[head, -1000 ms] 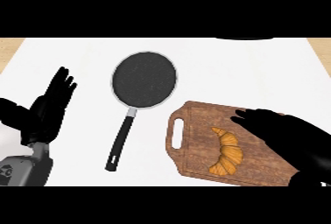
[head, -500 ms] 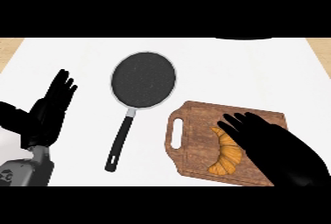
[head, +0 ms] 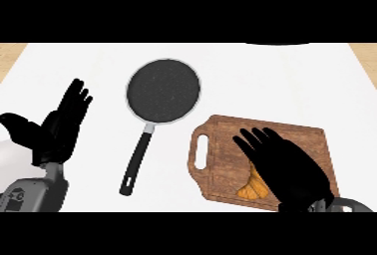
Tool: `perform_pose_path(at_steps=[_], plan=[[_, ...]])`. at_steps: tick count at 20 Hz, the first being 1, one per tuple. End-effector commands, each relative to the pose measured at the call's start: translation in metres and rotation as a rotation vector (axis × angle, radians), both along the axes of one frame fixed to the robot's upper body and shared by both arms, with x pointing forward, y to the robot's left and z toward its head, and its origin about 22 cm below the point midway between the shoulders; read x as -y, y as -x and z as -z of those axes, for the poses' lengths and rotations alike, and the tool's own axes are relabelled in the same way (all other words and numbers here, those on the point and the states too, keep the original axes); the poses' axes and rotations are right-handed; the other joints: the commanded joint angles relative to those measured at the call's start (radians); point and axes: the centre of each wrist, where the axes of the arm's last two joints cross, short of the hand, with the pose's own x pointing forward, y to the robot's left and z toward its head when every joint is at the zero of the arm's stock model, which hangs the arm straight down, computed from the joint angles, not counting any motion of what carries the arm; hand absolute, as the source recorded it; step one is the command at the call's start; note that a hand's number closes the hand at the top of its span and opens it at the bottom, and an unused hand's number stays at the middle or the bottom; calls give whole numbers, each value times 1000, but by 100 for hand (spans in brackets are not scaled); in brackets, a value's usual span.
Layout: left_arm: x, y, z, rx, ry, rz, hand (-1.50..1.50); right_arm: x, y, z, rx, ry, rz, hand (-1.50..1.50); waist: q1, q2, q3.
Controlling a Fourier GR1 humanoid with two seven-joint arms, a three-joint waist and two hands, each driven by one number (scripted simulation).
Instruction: Pick the croissant from the cutting board and place it in the pan
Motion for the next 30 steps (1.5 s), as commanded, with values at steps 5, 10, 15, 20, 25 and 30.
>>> perform_pose_path(at_steps=[5, 10, 15, 20, 25, 30], plan=[[2, 1, -6, -6, -3, 15, 0, -8, -31, 20, -25, 34, 31, -150, 1, 0, 0], [-7, -12, 0, 16, -11, -17, 0, -5, -31, 46, -57, 56, 24, -150, -1, 2, 0], [1, 8, 1, 17, -4, -2, 0, 4, -23, 65, -55, 43, 22, -150, -2, 0, 0], [-8, -10, -11, 14, -16, 7, 0, 8, -49, 72, -68, 4, 33, -150, -2, 1, 0], [8, 4, -8, 26, -18, 4, 0, -12, -48, 91, -82, 3, 25, -150, 1, 0, 0], [-9, 5, -11, 1, -12, -20, 0, -26, -37, 101, -81, -25, -53, 150, 2, 0, 0]])
